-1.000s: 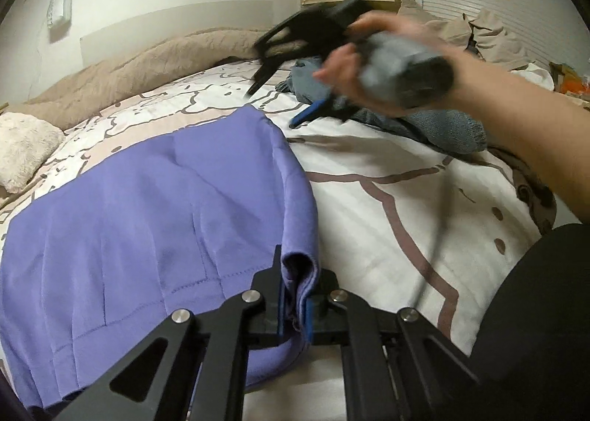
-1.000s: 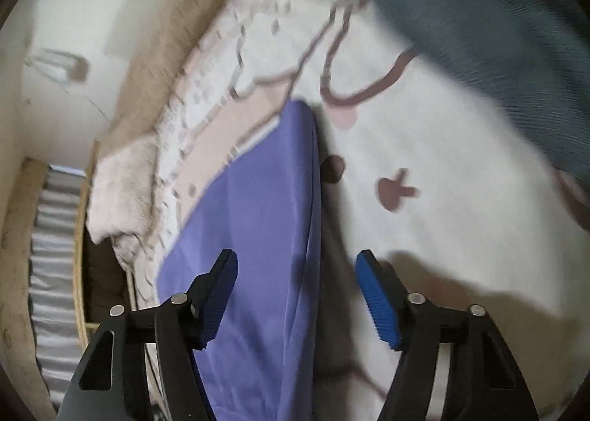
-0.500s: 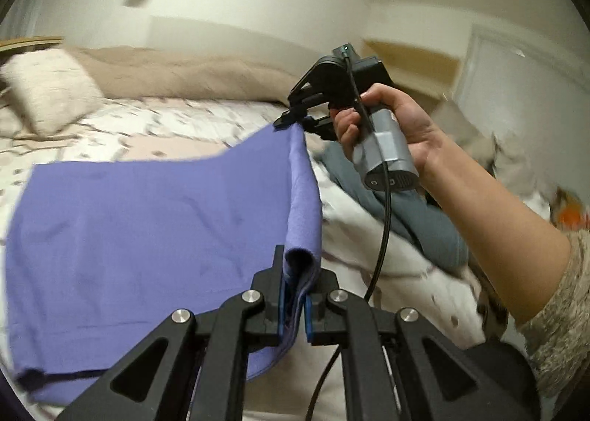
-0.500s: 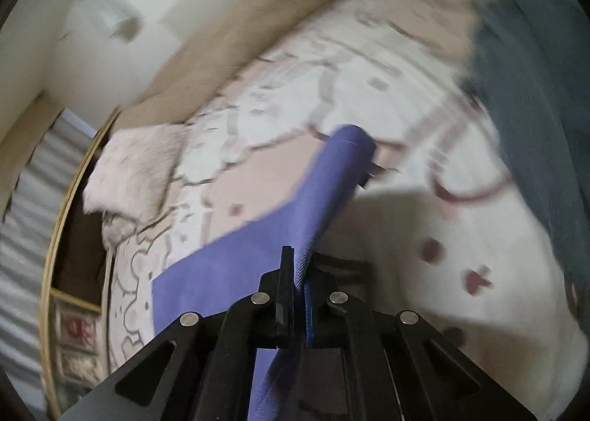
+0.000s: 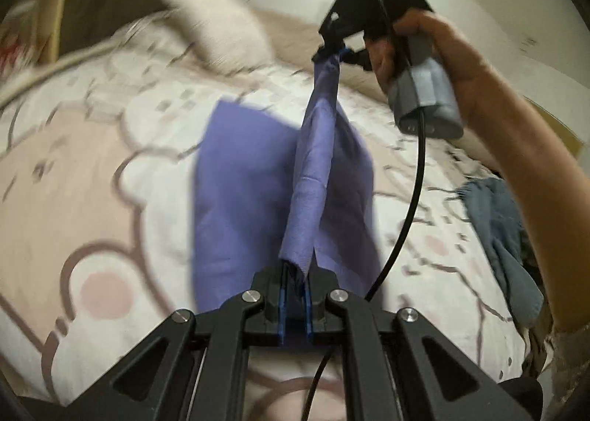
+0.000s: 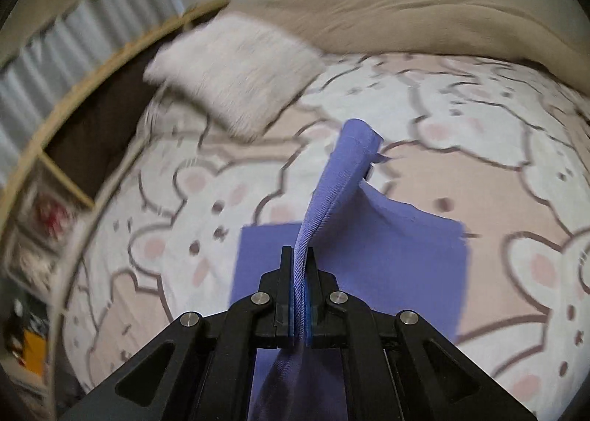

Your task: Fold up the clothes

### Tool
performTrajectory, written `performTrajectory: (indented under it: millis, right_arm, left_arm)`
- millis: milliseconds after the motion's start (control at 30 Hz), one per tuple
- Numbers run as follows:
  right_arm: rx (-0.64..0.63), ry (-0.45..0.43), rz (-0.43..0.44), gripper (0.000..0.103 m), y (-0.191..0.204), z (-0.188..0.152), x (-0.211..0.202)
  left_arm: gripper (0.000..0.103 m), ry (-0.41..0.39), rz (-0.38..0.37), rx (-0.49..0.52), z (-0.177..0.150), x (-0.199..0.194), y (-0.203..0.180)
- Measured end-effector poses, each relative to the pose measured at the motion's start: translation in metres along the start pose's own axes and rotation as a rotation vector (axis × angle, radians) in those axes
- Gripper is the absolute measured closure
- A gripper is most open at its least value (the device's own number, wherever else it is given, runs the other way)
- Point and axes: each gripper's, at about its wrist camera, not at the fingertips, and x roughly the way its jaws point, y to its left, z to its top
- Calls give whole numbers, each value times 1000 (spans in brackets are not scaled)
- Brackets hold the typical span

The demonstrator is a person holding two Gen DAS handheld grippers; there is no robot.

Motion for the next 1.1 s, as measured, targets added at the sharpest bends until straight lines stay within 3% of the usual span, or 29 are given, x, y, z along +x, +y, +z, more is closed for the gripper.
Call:
performTrajectory:
  millis: [167,400,433,500,533,567,733,833,900,967,1033,1100]
  right_arm:
    - [-79,109,-60,99,40,-16,68]
    - [-140,245,-96,98,65,-41,138]
    - [-150,254,-102,93,68,-43,142]
    - [-155,238,-82,47,71,-44,134]
    - [-153,221,-68,11,71,-43,127]
    - [-150,182,-51,4,71,-41,111]
    - [-78,58,85,4,55,-36,25]
    - [-40,7,103,7,17,-61,-31]
    - [-43,-15,110,29,-5,-89,-58]
    - [-29,-2,88,62,-26,-123,-72]
    - [-12,3,71,70,-45,-160,-80]
    - [-48,-14,89,71,-52,-196,-79]
  left_arm:
    - [95,90,-3,-124,-9,20,35]
    - [95,121,-13,-85,-26,23,30]
    - [95,125,-13,-85,-28,23,31]
    - [95,136,-14,-100,-27,25,35]
    - [95,137,-15,-111,-27,25,36]
    - [95,136,-14,-118,-28,24,37]
    - [95,120,14,-113,-34,18,33]
    - [93,115,26,-126,-37,16,34]
    - [91,112,34,-134,-38,14,36]
    - [91,111,38,-146,-37,12,38]
    - [90,105,36,-157,-30,11,44]
    - [87,81,34,-156,-27,2,46]
